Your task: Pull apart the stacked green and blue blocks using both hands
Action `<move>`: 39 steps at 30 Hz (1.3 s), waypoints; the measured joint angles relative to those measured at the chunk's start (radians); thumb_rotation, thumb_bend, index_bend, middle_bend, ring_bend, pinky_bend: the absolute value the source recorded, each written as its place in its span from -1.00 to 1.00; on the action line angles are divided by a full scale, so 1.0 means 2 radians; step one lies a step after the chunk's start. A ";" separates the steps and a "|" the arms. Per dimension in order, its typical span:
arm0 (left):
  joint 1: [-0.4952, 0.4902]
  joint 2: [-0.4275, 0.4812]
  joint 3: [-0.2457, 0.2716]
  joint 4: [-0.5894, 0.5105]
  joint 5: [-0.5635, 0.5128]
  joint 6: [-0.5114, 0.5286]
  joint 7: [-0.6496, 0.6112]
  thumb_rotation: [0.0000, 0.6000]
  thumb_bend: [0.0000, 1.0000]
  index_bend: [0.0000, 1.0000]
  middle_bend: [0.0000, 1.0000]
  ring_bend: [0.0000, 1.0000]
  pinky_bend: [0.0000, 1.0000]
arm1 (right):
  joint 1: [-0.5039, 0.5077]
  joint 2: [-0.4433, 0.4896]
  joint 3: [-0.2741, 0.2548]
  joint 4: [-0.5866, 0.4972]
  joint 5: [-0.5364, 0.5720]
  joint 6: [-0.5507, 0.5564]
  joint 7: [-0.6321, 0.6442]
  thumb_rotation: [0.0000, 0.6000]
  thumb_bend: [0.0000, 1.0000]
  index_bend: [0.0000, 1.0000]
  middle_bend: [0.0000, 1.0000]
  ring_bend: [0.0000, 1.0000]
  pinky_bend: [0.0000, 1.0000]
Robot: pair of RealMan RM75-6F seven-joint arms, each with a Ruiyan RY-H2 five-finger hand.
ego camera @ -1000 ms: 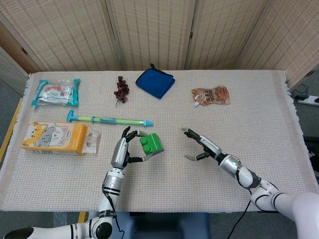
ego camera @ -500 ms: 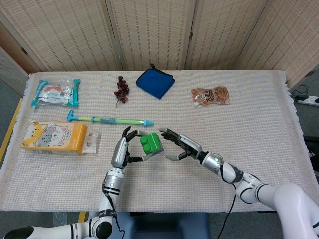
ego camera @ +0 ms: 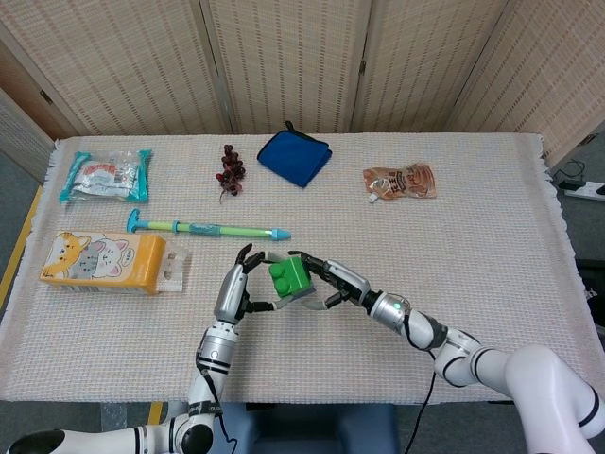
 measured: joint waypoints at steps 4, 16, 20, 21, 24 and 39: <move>0.000 0.000 0.000 -0.001 -0.001 -0.001 -0.002 1.00 -0.11 0.35 0.70 -0.33 -0.93 | 0.000 -0.002 0.003 -0.004 0.011 -0.005 -0.015 1.00 -0.32 -0.14 -0.82 -0.78 -0.92; 0.000 0.000 0.000 -0.001 0.001 0.002 -0.010 1.00 -0.11 0.35 0.70 -0.33 -0.93 | -0.006 -0.009 0.020 -0.019 0.045 -0.020 -0.070 1.00 -0.32 0.50 -0.26 -0.37 -0.77; 0.000 0.000 -0.002 -0.002 0.004 0.003 -0.016 1.00 -0.11 0.35 0.70 -0.33 -0.95 | -0.009 -0.013 0.027 -0.023 0.056 -0.027 -0.093 1.00 -0.32 0.62 -0.20 -0.33 -0.75; 0.000 0.001 -0.003 -0.002 0.004 0.004 -0.017 1.00 -0.11 0.35 0.70 -0.33 -0.96 | -0.009 -0.014 0.028 -0.024 0.058 -0.029 -0.096 1.00 -0.32 0.63 -0.20 -0.33 -0.75; 0.000 0.002 -0.005 -0.003 0.005 0.004 -0.021 1.00 -0.11 0.35 0.70 -0.33 -0.97 | -0.011 -0.017 0.029 -0.022 0.061 -0.034 -0.104 1.00 -0.32 0.64 -0.20 -0.33 -0.75; 0.000 0.018 -0.014 -0.013 0.010 0.010 -0.028 1.00 -0.11 0.35 0.70 -0.33 -0.97 | -0.024 -0.012 0.023 -0.014 0.058 -0.031 -0.141 1.00 -0.32 0.64 -0.20 -0.33 -0.74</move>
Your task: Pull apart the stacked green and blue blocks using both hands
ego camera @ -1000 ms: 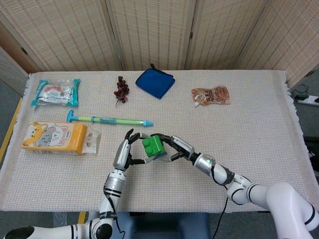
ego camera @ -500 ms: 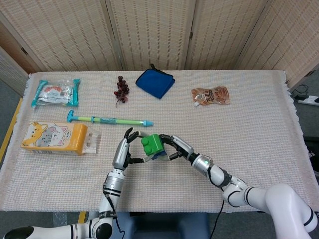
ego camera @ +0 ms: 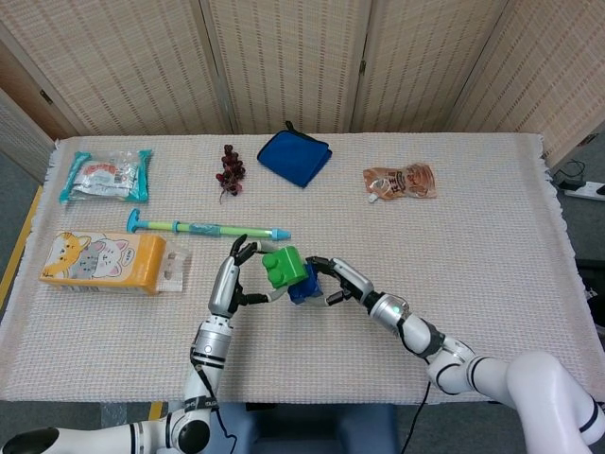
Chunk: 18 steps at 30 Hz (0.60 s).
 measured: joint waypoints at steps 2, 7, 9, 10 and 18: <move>0.005 0.008 0.003 -0.002 -0.002 0.000 -0.002 1.00 -0.11 0.35 0.70 -0.33 -0.97 | -0.005 0.005 -0.002 0.001 0.000 0.004 -0.025 1.00 -0.32 0.64 -0.20 -0.33 -0.74; 0.022 0.024 0.014 0.007 -0.005 0.002 -0.016 1.00 -0.11 0.35 0.70 -0.34 -0.99 | -0.017 0.025 -0.003 -0.005 0.004 0.011 -0.119 1.00 -0.32 0.64 -0.22 -0.34 -0.74; 0.028 0.028 0.019 0.019 -0.006 0.002 -0.024 1.00 -0.11 0.35 0.70 -0.34 -0.99 | -0.022 0.041 -0.004 -0.015 0.007 0.011 -0.172 1.00 -0.32 0.64 -0.22 -0.33 -0.74; 0.030 0.030 0.021 0.025 -0.006 0.002 -0.027 1.00 -0.11 0.35 0.70 -0.34 -1.00 | -0.025 0.052 -0.004 -0.025 0.009 0.010 -0.203 1.00 -0.32 0.64 -0.22 -0.33 -0.74; 0.041 0.045 0.032 0.080 -0.016 -0.020 -0.057 1.00 -0.11 0.34 0.70 -0.34 -1.00 | -0.041 0.128 -0.003 -0.111 0.050 -0.025 -0.376 1.00 -0.32 0.64 -0.22 -0.34 -0.74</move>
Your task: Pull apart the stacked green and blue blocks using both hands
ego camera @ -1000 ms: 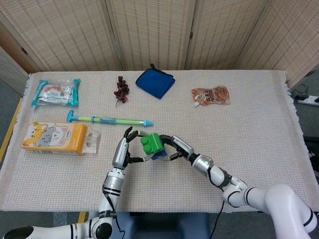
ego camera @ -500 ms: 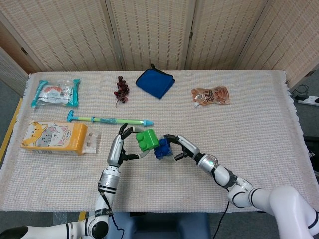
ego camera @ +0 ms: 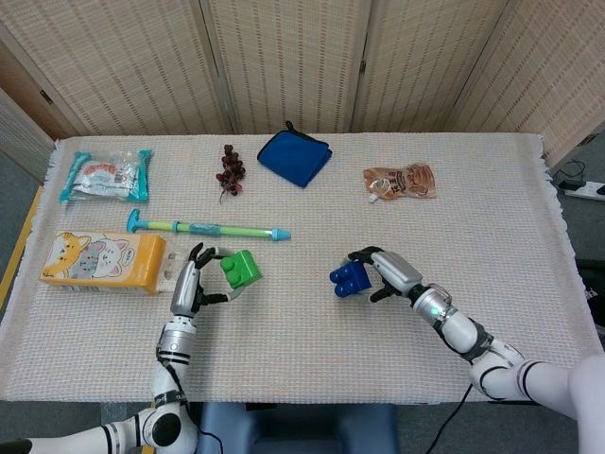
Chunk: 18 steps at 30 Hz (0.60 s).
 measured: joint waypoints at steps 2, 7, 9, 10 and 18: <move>0.002 -0.002 0.003 0.016 -0.002 -0.005 -0.012 1.00 -0.11 0.34 0.70 -0.35 -1.00 | -0.003 0.011 0.001 -0.015 0.013 -0.014 -0.033 1.00 -0.32 0.64 -0.22 -0.34 -0.74; 0.007 -0.011 0.011 0.048 -0.002 -0.013 -0.037 1.00 -0.11 0.34 0.70 -0.35 -1.00 | -0.008 0.025 0.004 -0.038 0.038 -0.038 -0.082 1.00 -0.32 0.64 -0.24 -0.34 -0.77; 0.009 -0.016 0.014 0.060 -0.001 -0.016 -0.050 1.00 -0.11 0.34 0.70 -0.35 -1.00 | -0.009 0.026 0.005 -0.041 0.045 -0.045 -0.100 1.00 -0.32 0.58 -0.24 -0.34 -0.78; 0.010 -0.018 0.015 0.067 -0.001 -0.019 -0.057 1.00 -0.11 0.34 0.70 -0.35 -1.00 | -0.009 0.026 0.006 -0.042 0.052 -0.050 -0.112 1.00 -0.32 0.55 -0.25 -0.34 -0.78; 0.011 -0.028 0.028 0.098 0.007 -0.047 -0.090 1.00 -0.11 -0.19 0.13 -0.71 -1.00 | -0.012 0.022 0.015 -0.045 0.072 -0.075 -0.151 1.00 -0.32 -0.71 -0.83 -0.69 -1.00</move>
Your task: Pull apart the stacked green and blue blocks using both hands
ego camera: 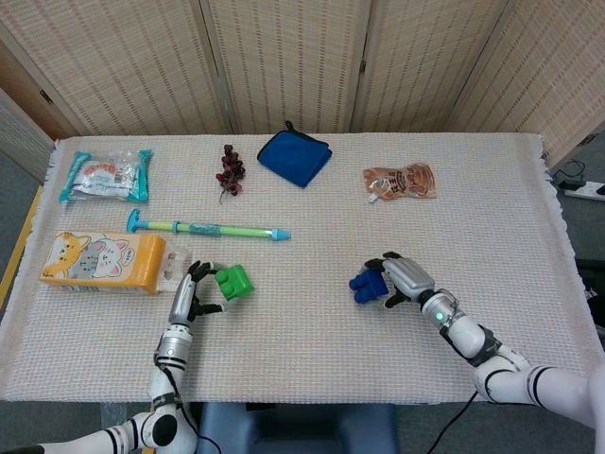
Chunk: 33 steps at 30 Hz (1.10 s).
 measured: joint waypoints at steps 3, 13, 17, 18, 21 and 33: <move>-0.003 0.010 0.008 -0.002 0.008 -0.019 -0.005 1.00 -0.18 -0.68 -0.64 -0.99 -1.00 | 0.001 0.007 0.001 -0.005 -0.010 -0.008 0.012 1.00 -0.32 -1.00 -1.00 -0.94 -1.00; -0.014 0.029 0.028 0.000 0.054 -0.025 -0.007 1.00 -0.35 -1.00 -1.00 -1.00 -1.00 | -0.003 0.034 0.011 -0.029 -0.025 -0.004 0.029 1.00 -0.32 -1.00 -1.00 -1.00 -1.00; -0.016 0.037 0.029 -0.008 0.060 -0.020 -0.006 1.00 -0.36 -1.00 -1.00 -1.00 -1.00 | -0.005 0.053 0.013 -0.053 -0.030 -0.002 0.033 1.00 -0.32 -1.00 -1.00 -1.00 -1.00; -0.016 0.040 0.029 -0.013 0.062 -0.018 -0.005 1.00 -0.36 -1.00 -1.00 -1.00 -1.00 | -0.005 0.058 0.013 -0.059 -0.033 0.001 0.033 1.00 -0.32 -1.00 -1.00 -1.00 -1.00; -0.016 0.059 0.031 -0.031 0.072 -0.012 0.007 1.00 -0.36 -1.00 -1.00 -1.00 -1.00 | -0.011 0.076 0.015 -0.080 -0.042 0.020 0.030 1.00 -0.32 -1.00 -1.00 -1.00 -1.00; 0.012 0.261 0.086 -0.174 0.136 0.010 0.102 1.00 -0.35 -0.90 -1.00 -1.00 -1.00 | -0.081 0.106 0.011 -0.137 -0.036 0.149 -0.191 1.00 -0.32 -1.00 -1.00 -1.00 -1.00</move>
